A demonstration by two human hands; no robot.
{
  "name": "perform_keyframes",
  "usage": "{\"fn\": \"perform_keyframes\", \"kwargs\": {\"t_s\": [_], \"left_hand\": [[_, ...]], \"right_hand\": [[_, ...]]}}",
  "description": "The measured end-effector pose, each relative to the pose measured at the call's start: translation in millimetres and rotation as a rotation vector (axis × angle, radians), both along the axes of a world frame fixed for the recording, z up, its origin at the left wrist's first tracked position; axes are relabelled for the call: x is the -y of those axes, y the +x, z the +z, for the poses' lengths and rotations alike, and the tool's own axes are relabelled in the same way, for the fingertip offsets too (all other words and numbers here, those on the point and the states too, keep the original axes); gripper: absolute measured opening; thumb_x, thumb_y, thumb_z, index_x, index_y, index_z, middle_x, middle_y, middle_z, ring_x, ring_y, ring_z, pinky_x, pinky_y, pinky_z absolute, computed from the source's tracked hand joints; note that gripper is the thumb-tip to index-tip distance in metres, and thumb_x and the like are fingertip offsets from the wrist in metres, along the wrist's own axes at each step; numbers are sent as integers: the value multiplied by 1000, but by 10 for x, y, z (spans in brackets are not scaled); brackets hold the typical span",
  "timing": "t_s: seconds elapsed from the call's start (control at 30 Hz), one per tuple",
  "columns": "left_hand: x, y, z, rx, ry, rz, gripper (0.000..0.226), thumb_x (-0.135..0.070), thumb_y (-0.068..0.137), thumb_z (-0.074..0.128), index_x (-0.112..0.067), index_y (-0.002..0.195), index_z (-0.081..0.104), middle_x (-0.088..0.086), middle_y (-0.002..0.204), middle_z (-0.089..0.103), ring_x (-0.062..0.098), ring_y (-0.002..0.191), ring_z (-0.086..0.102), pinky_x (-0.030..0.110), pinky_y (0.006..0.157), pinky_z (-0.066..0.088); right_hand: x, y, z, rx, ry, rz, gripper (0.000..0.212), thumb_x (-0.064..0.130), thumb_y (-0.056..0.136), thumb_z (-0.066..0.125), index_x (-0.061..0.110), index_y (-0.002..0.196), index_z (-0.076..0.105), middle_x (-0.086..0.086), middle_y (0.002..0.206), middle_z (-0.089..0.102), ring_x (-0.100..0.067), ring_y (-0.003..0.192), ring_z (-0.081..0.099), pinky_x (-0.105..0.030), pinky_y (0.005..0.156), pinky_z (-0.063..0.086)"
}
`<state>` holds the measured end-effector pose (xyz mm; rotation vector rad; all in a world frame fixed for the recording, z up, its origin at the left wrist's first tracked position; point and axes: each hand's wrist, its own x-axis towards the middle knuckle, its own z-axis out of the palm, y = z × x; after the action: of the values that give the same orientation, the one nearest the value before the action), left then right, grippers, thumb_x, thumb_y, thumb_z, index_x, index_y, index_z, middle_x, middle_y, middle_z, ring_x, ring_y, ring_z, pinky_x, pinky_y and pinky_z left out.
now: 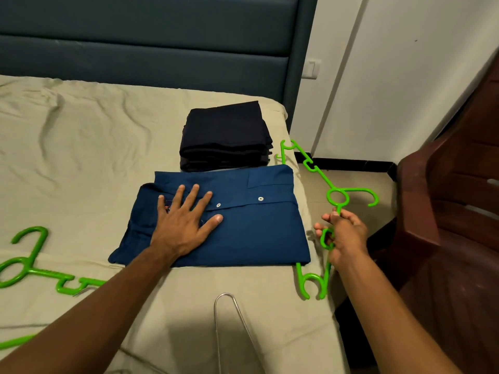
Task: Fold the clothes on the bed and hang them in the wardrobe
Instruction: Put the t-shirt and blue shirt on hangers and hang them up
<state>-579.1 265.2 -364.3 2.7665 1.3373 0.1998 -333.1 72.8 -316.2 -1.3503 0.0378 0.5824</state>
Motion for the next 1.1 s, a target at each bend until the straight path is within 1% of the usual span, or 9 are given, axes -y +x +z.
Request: {"fn": "perform_keyframes", "kwargs": {"t_s": [0.13,0.3,0.4,0.5,0.57,0.63,0.77,0.97,1.1], "left_hand": [[-3,1,40,-22,-30,-1,96,-87,74,-10,-43,157,5,-6,168,-2,23,154,-9,62,119,-7],[127,-102,112,-21,-6,-48,90,-84,78,-8,-42,158,3,-6,168,-4,21,154,-9,60,118,-8],[229,-243,108,18,27,-83,83,-81,84,-4,-42,158,3,-7,168,-3,20,154,-8,58,119,-9],[270,-392,82,8,37,-85,80,-80,86,-5,-43,157,1,-9,167,-5,19,154,-8,59,120,-9],[255,-484,36,-27,27,-69,83,-81,83,-12,-44,156,-4,-9,167,-7,19,154,-9,59,120,-9],[238,-545,-4,-37,16,-52,87,-83,78,-19,-45,155,-7,-9,167,-8,18,154,-10,59,120,-8],[223,-543,-19,-45,-6,-46,90,-84,74,-24,-44,153,-12,-8,167,-10,18,154,-11,58,120,-8],[258,-549,68,-75,-31,-41,99,-84,65,-31,-43,153,-15,-7,166,-13,18,153,-12,59,120,-9],[307,-623,159,-77,-47,-24,100,-84,59,-36,-42,149,-23,-7,166,-16,19,153,-13,58,119,-10]], "right_hand": [[-11,-103,-36,-65,33,-5,16,4,102,47,13,115,47,-9,82,58,-16,43,58,-21,40,46],[25,-151,20,-47,50,-45,19,5,101,48,14,118,49,-8,85,59,-15,43,59,-21,39,47],[3,-164,84,25,20,-52,24,4,101,48,11,124,49,-7,84,61,-18,47,61,-22,40,47],[-20,-161,193,122,-1,-40,24,5,102,47,12,125,48,-5,83,62,-19,48,59,-26,46,48],[-24,-161,283,189,-13,-29,21,7,102,46,13,123,48,-4,82,63,-15,44,59,-26,46,50],[-29,-174,388,250,-16,-17,18,8,103,45,14,120,48,-4,83,63,-12,42,58,-23,43,50],[-49,-199,564,315,1,-3,17,7,103,45,13,118,49,-4,84,63,-11,41,58,-23,41,50],[-75,-312,793,372,41,14,15,5,102,46,13,113,51,-4,81,63,-13,40,57,-23,41,48],[-111,-399,1052,458,43,51,12,7,102,48,14,111,52,-5,83,64,-17,43,58,-25,43,48]]}}
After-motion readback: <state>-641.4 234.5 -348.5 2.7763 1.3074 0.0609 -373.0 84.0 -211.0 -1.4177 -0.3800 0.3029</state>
